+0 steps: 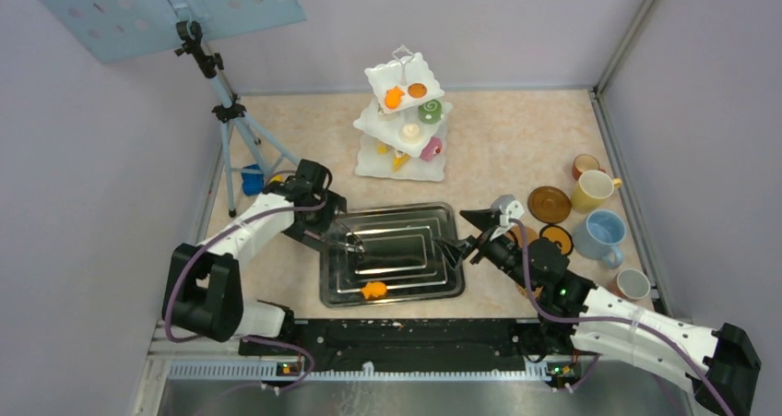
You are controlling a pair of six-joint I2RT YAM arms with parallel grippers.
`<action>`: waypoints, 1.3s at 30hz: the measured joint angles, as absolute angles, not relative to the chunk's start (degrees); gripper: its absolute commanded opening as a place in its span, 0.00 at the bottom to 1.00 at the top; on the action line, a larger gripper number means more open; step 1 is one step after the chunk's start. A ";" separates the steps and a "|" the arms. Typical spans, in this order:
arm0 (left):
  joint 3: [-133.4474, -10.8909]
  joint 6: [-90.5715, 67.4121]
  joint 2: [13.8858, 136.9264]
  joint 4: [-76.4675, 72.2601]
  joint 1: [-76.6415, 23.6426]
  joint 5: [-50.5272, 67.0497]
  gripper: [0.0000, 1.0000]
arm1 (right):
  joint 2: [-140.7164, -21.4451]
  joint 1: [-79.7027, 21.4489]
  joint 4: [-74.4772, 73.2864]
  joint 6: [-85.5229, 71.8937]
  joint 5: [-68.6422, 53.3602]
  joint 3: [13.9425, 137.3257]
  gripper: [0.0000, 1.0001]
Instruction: Serve the afternoon tea
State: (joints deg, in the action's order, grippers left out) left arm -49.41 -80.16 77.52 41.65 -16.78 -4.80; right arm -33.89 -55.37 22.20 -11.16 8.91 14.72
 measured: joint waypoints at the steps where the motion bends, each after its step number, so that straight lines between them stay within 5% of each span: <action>1: -49.39 -80.60 78.06 41.58 -17.15 -4.60 0.99 | -33.89 -55.37 22.20 -11.18 8.91 14.72 0.95; 22: -48.10 -82.81 86.74 36.73 -17.96 -5.63 0.81 | -32.64 -55.37 20.08 -11.20 8.95 14.66 0.95; 39: -50.61 -79.68 89.08 36.03 -18.02 -9.04 0.56 | -32.75 -55.37 20.10 -11.62 8.95 14.66 0.95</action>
